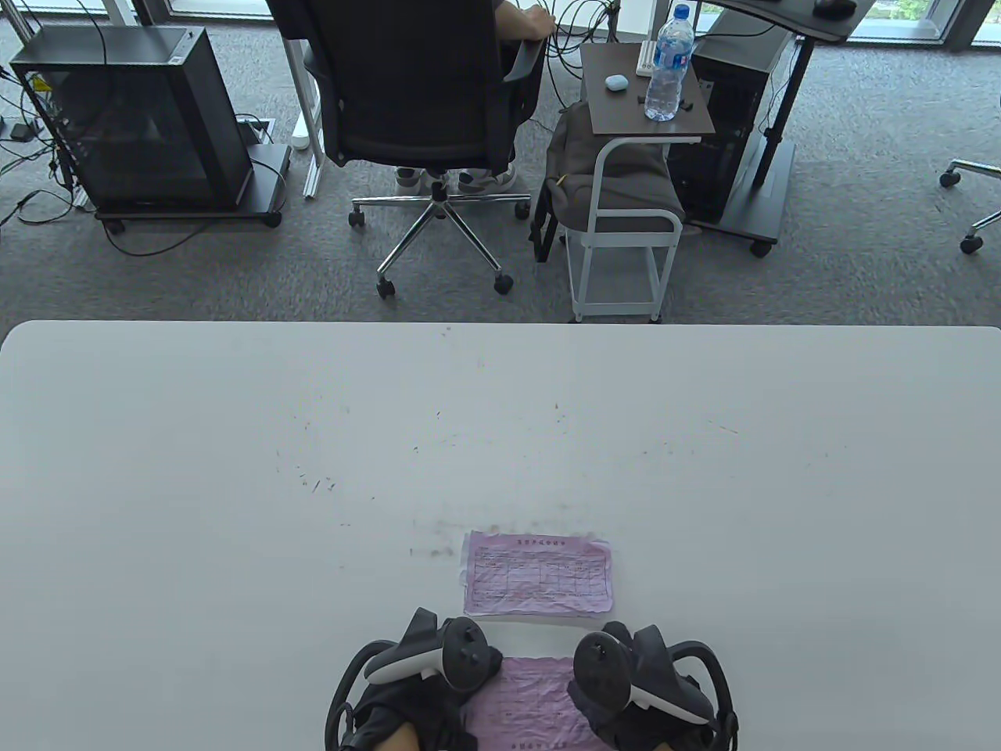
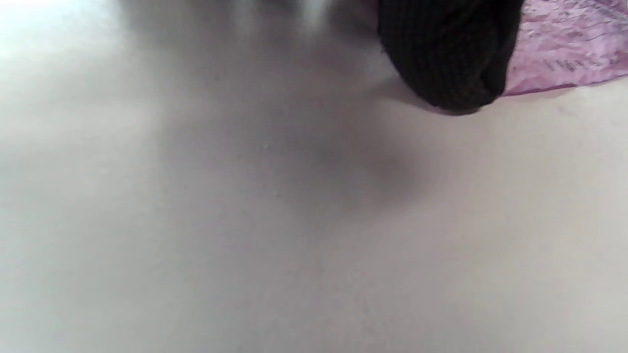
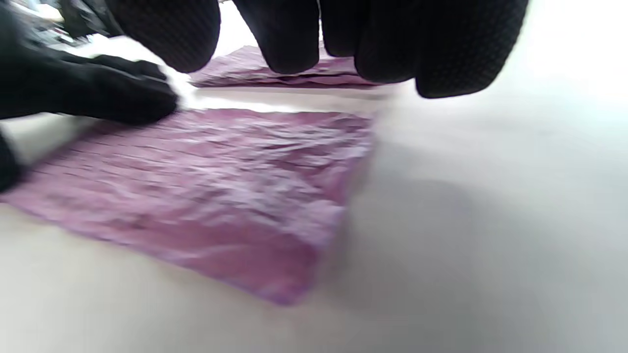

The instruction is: Flatten crumpled invoices and stack

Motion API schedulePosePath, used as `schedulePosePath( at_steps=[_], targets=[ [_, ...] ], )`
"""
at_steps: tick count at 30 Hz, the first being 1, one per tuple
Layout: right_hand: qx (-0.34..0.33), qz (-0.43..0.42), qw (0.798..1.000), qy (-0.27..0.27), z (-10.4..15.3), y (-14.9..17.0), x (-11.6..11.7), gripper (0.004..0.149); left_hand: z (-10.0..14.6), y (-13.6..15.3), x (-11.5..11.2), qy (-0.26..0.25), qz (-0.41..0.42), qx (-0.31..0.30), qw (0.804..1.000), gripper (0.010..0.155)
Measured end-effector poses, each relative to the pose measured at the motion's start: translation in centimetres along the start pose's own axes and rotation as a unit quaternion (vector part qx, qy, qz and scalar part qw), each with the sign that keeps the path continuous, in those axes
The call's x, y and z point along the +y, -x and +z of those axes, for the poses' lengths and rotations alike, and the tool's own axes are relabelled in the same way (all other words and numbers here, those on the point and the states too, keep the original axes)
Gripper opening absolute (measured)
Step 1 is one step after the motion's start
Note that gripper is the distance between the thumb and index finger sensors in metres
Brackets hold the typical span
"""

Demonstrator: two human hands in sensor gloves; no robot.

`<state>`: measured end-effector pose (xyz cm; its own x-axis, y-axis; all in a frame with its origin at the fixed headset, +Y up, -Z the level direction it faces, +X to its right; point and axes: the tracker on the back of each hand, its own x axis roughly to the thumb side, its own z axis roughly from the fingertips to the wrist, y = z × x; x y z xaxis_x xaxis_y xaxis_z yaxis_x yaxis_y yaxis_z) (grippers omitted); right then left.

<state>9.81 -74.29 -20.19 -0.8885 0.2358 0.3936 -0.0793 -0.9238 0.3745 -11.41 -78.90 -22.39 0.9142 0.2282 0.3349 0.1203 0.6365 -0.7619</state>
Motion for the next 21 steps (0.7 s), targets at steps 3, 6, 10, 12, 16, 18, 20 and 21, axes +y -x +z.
schedulePosePath(
  at_steps=[3,6,10,12,16,18,20,21],
  targets=[
    [-0.126,-0.013,0.991,-0.041,-0.5,-2.6,1.0,0.054,0.0,0.1,0.0,0.000,0.002,-0.001,1.000,0.093],
    [-0.221,-0.015,0.973,-0.069,-0.7,-5.8,2.1,0.050,0.0,0.1,0.0,0.000,0.001,-0.001,1.000,0.093],
    [-0.223,0.053,0.961,-0.153,-1.1,-7.5,3.6,0.053,0.0,0.2,0.0,0.000,0.001,-0.003,1.000,0.093],
    [-0.205,0.056,0.962,-0.171,-1.3,-7.0,3.7,0.052,0.0,0.2,0.0,0.001,0.002,-0.003,1.000,0.093],
    [-0.140,-0.011,0.971,-0.196,-1.3,-5.2,2.8,0.044,0.0,0.1,0.0,0.000,0.000,-0.003,1.000,0.093],
    [-0.104,-0.026,0.972,-0.207,-1.3,-3.8,2.5,0.041,0.0,0.1,0.0,-0.001,0.002,-0.003,1.000,0.093],
    [-0.067,-0.039,0.974,-0.212,-1.3,-2.4,2.2,0.040,0.0,0.0,0.0,-0.001,0.001,-0.003,1.000,0.093],
    [-0.045,-0.049,0.975,-0.211,-1.3,-1.6,2.1,0.039,0.0,0.0,0.0,-0.001,0.001,-0.002,1.000,0.093]
  ],
)
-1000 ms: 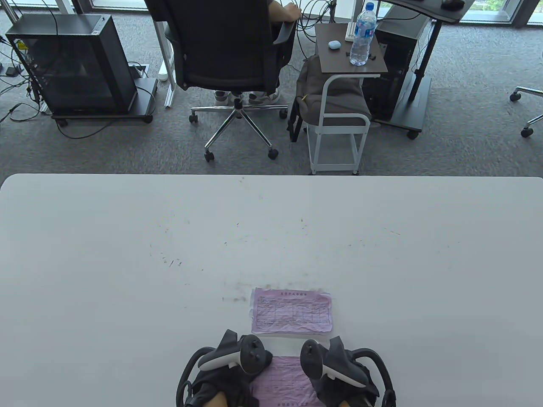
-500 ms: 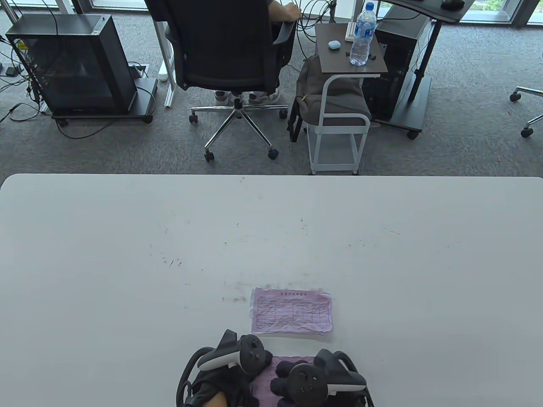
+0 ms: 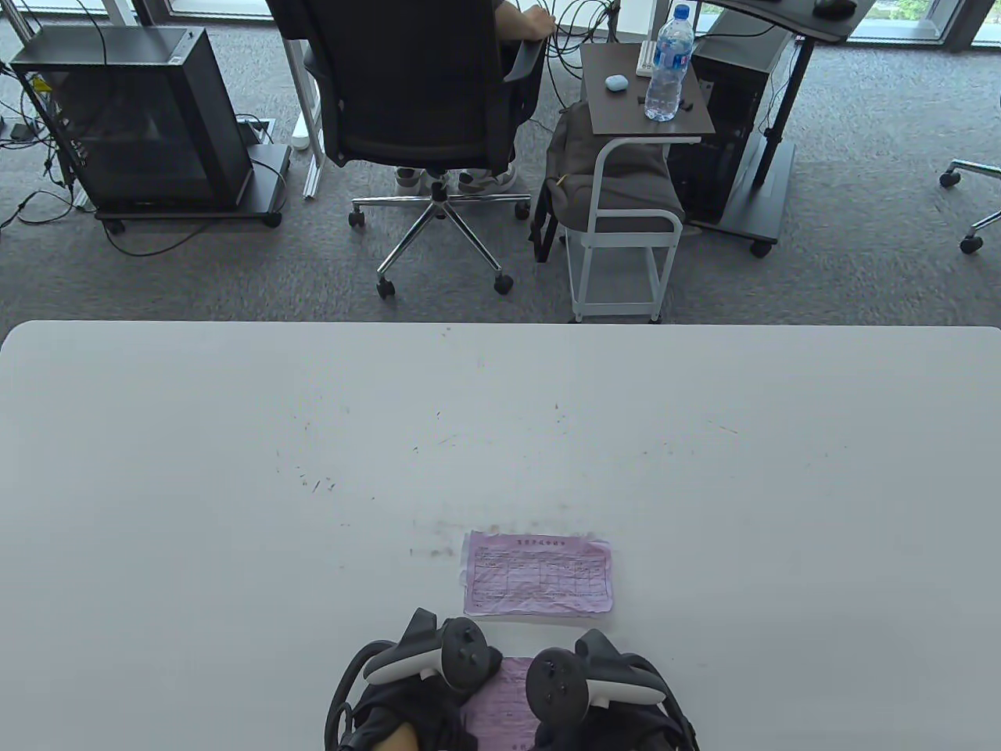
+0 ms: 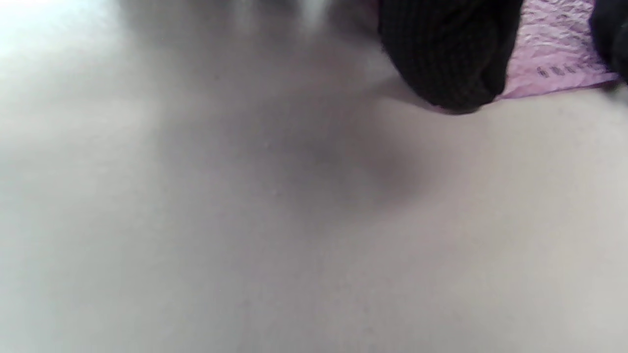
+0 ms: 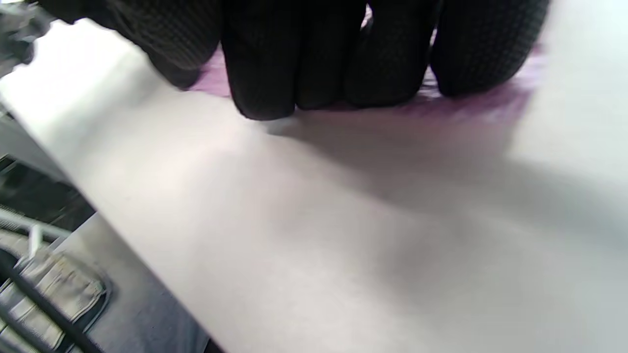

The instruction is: Flatten crumpled invoices and stack

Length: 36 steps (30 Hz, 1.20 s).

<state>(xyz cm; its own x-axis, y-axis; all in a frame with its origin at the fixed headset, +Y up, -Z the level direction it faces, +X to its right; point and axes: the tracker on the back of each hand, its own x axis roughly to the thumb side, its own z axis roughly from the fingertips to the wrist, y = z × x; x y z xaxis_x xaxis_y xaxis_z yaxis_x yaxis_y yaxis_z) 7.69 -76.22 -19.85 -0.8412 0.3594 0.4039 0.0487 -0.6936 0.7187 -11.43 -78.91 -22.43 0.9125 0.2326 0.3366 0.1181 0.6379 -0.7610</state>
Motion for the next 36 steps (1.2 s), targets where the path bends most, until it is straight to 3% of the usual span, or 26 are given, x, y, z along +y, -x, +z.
schedulePosePath(
  at_steps=[3,5,9,11,18,23,26,36],
  targets=[
    [0.035,-0.045,0.998,0.010,0.6,2.0,-0.4,0.040,0.0,0.0,0.0,-0.001,-0.001,0.000,1.000,0.093],
    [0.036,-0.075,0.996,0.045,1.4,3.1,-0.9,0.041,0.0,0.0,0.0,-0.001,0.000,0.000,1.000,0.093],
    [0.003,-0.072,0.978,0.194,2.7,3.4,-1.8,0.045,0.0,0.0,0.0,-0.001,0.001,0.000,1.000,0.093],
    [-0.020,-0.051,0.976,0.210,2.4,2.5,-1.7,0.049,0.0,0.0,0.0,-0.001,0.001,-0.001,1.000,0.093],
    [-0.071,0.071,0.979,0.176,-0.3,-1.1,-0.3,0.054,-0.1,0.1,0.0,0.001,0.000,-0.004,1.000,0.093],
    [-0.051,0.086,0.989,0.113,-0.9,-1.1,0.7,0.057,-0.1,0.0,0.0,0.001,0.001,-0.004,1.000,0.093],
    [-0.037,0.052,0.994,0.089,-1.0,-1.0,0.6,0.058,0.0,0.0,0.0,0.001,0.000,-0.004,1.000,0.093],
    [0.035,0.027,0.993,0.110,-0.4,0.8,-0.1,0.053,-0.1,0.0,-0.1,0.001,0.002,-0.003,1.000,0.093]
  ],
)
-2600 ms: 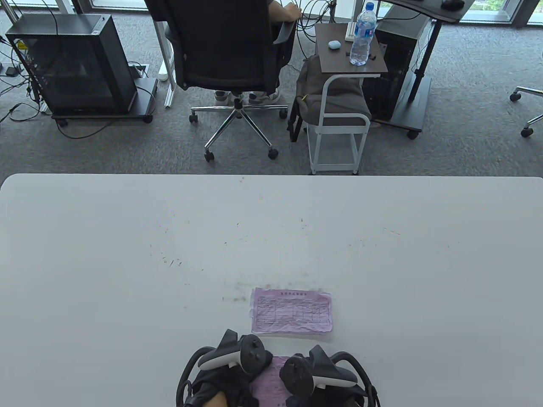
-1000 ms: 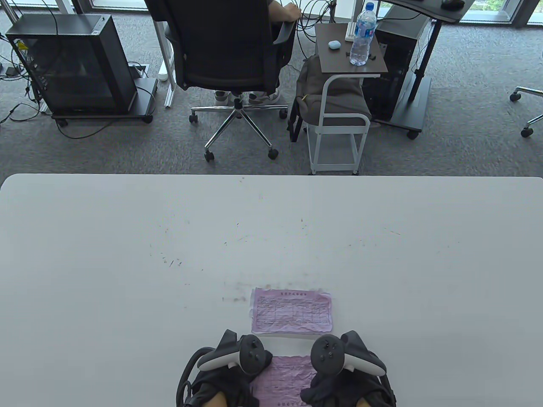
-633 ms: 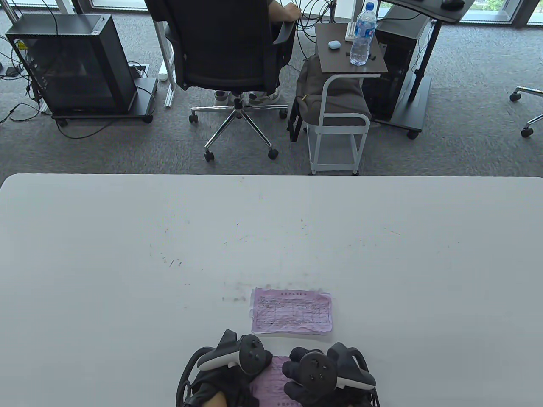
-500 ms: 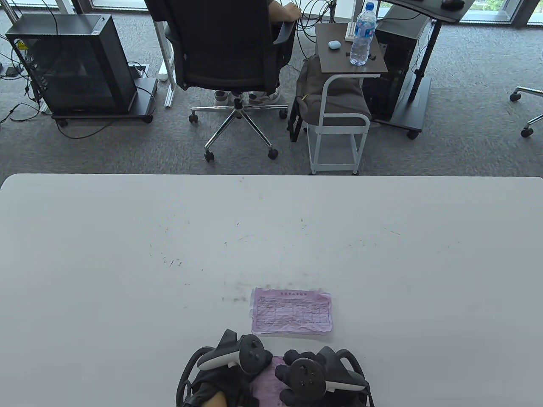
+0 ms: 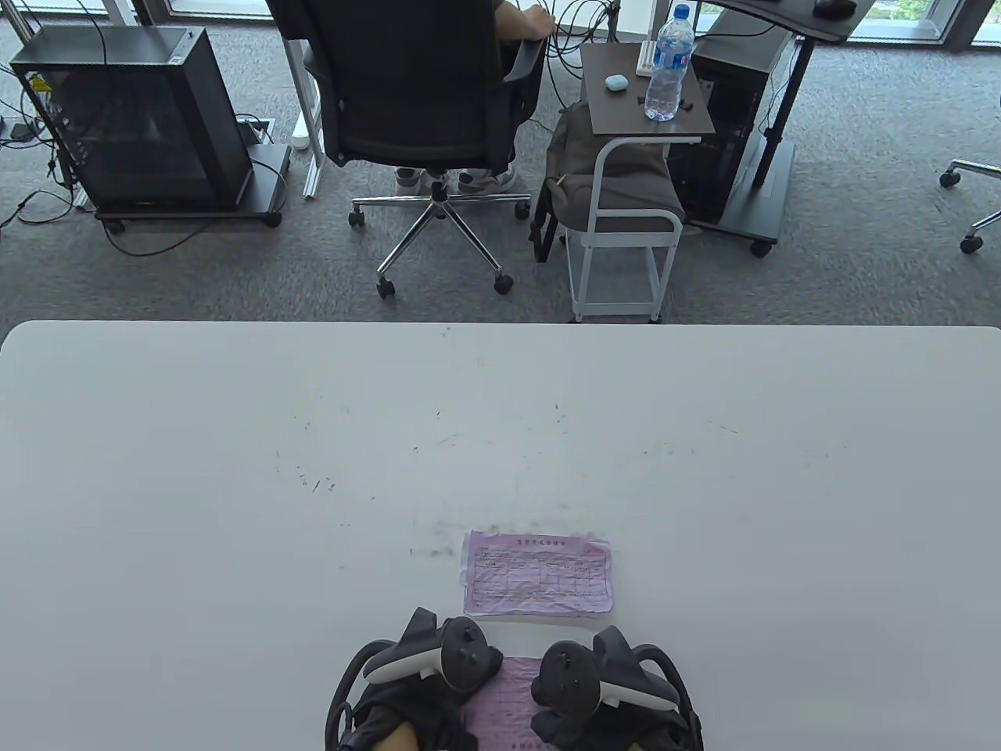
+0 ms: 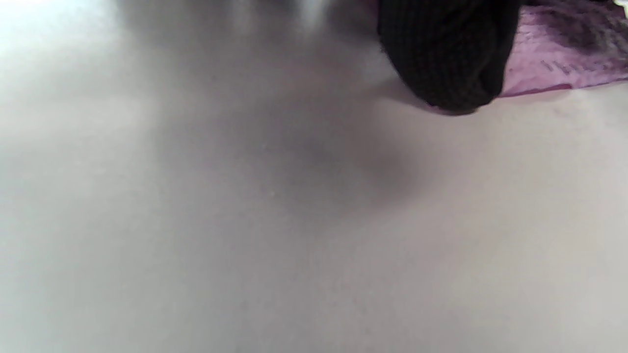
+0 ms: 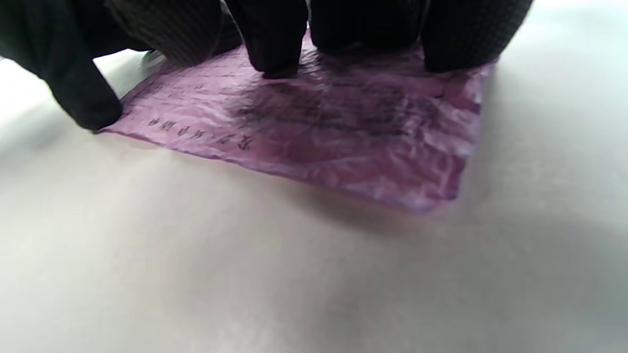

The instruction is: Flatten crumpled invoices and stack

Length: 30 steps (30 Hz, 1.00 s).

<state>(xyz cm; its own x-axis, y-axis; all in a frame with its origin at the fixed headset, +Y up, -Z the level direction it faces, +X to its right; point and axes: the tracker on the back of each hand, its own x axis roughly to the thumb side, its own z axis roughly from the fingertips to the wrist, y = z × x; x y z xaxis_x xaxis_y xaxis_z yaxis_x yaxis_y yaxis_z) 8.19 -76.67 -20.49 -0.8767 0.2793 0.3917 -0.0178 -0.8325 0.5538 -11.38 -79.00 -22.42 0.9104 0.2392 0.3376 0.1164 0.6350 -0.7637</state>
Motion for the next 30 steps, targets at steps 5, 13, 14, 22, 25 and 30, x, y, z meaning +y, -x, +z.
schedulePosePath(
  at_steps=[5,13,14,22,25,30],
  targets=[
    [0.031,-0.011,0.999,-0.005,0.3,0.8,-0.3,0.053,0.0,0.0,0.0,-0.001,0.000,0.000,1.000,0.093],
    [0.141,-0.032,0.988,0.057,1.8,3.6,-1.7,0.061,0.0,0.0,0.0,0.000,0.001,-0.001,1.000,0.093],
    [0.153,-0.051,0.984,0.072,2.1,4.2,-1.9,0.063,-0.1,0.0,0.0,0.001,0.003,-0.001,1.000,0.093],
    [0.161,-0.061,0.980,0.103,1.2,5.2,-0.6,0.076,-0.1,0.0,0.0,0.005,0.002,-0.005,1.000,0.092],
    [0.157,-0.036,0.982,0.102,0.7,4.6,-0.4,0.076,-0.1,0.1,0.0,0.004,0.002,-0.005,1.000,0.093],
    [0.174,-0.051,0.979,0.094,0.5,4.4,-0.2,0.073,-0.1,0.1,0.0,0.002,0.002,-0.005,1.000,0.092]
  ],
)
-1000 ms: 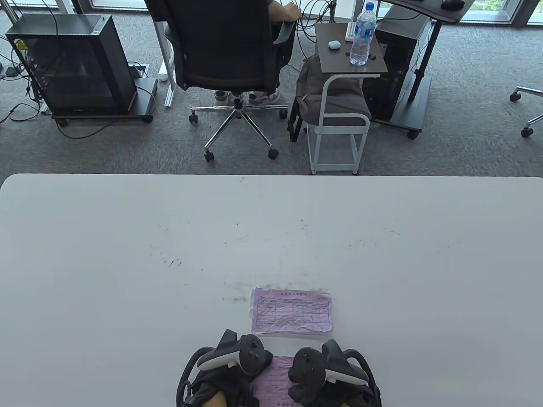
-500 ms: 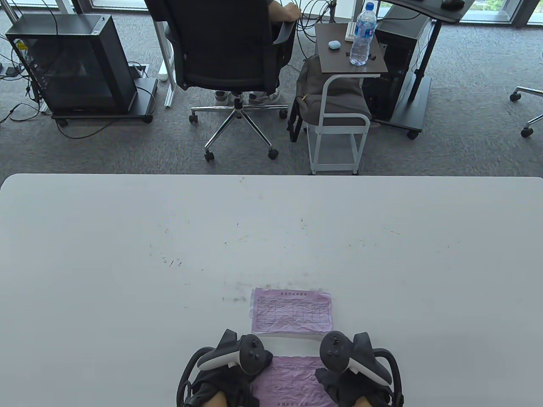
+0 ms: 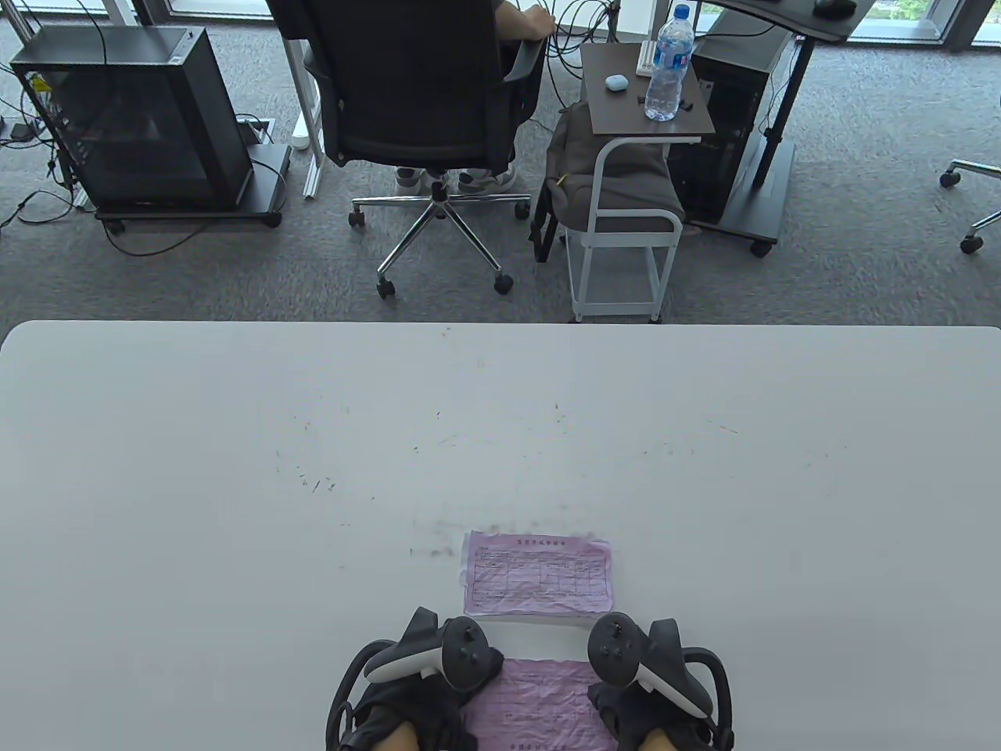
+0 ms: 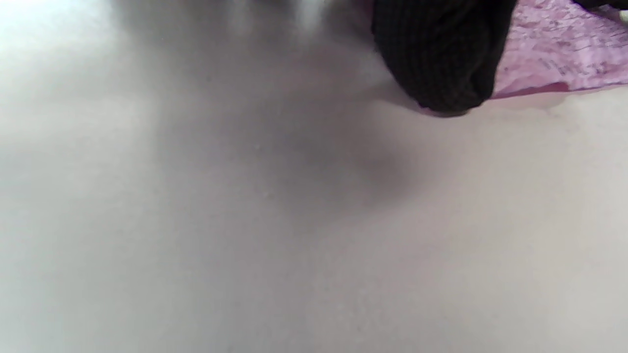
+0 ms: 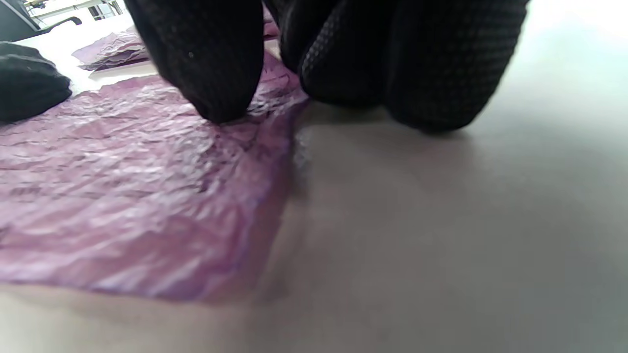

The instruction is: Flatten crumpled invoices and stack

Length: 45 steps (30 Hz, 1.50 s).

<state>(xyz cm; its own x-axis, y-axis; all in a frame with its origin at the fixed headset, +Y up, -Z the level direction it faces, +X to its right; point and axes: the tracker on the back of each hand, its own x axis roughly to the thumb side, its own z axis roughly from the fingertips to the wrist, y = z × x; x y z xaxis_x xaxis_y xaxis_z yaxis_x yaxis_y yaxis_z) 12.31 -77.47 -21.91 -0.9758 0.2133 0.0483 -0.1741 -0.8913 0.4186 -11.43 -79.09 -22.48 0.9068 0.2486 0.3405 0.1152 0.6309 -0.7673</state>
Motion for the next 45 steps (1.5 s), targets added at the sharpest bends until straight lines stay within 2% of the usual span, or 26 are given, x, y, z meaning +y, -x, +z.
schedulePosePath(
  at_steps=[5,10,13,15,18,21,24,28,31,35,37,40,42,43,45],
  targets=[
    [-0.008,-0.010,1.000,0.016,0.1,0.2,0.1,0.064,0.0,0.0,0.0,-0.001,0.000,0.000,1.000,0.092],
    [-0.007,0.016,0.998,0.057,0.3,0.0,-0.2,0.039,0.0,0.0,0.0,-0.002,0.001,0.000,1.000,0.092],
    [-0.006,0.005,0.998,0.060,0.4,0.3,-0.6,0.038,0.0,0.0,0.0,-0.002,0.001,0.000,1.000,0.092],
    [-0.006,-0.019,0.998,0.058,0.5,0.6,-1.1,0.038,0.0,0.0,0.0,-0.002,0.002,-0.001,1.000,0.093],
    [-0.056,-0.097,0.989,0.098,1.2,1.1,-2.6,0.039,0.0,0.0,0.0,-0.002,0.003,-0.002,1.000,0.093],
    [-0.095,-0.182,0.975,0.084,1.5,1.3,-3.1,0.040,-0.1,0.0,-0.1,0.001,0.003,-0.002,1.000,0.093],
    [-0.103,-0.237,0.963,0.074,1.5,1.4,-2.9,0.040,-0.2,-0.1,-0.2,0.004,0.003,0.000,1.000,0.094],
    [-0.120,-0.220,0.961,0.116,1.6,0.8,-2.9,0.040,-0.2,-0.1,-0.3,0.001,0.006,0.001,1.000,0.095],
    [-0.146,-0.185,0.956,0.173,2.2,-0.4,-3.5,0.040,-0.2,0.0,-0.2,-0.004,0.017,0.000,1.000,0.095],
    [-0.194,-0.108,0.942,0.253,3.8,-1.5,-5.0,0.039,0.4,0.6,0.2,-0.022,0.082,-0.024,0.996,0.096],
    [-0.219,-0.093,0.931,0.277,4.5,-1.9,-5.5,0.039,1.1,1.1,0.7,-0.068,0.122,-0.047,0.989,0.096],
    [-0.253,-0.114,0.911,0.306,5.8,-2.3,-6.5,0.039,2.5,1.8,1.8,-0.160,0.196,-0.081,0.964,0.098],
    [-0.264,-0.175,0.896,0.313,6.4,-1.9,-7.2,0.039,3.3,2.4,2.3,-0.215,0.258,-0.117,0.935,0.101],
    [-0.270,-0.226,0.882,0.314,6.6,-1.5,-7.5,0.039,3.6,2.7,2.4,-0.238,0.300,-0.141,0.913,0.103],
    [-0.268,-0.314,0.856,0.311,6.8,-0.6,-8.1,0.039,3.7,3.3,2.4,-0.247,0.382,-0.188,0.871,0.107]
  ],
)
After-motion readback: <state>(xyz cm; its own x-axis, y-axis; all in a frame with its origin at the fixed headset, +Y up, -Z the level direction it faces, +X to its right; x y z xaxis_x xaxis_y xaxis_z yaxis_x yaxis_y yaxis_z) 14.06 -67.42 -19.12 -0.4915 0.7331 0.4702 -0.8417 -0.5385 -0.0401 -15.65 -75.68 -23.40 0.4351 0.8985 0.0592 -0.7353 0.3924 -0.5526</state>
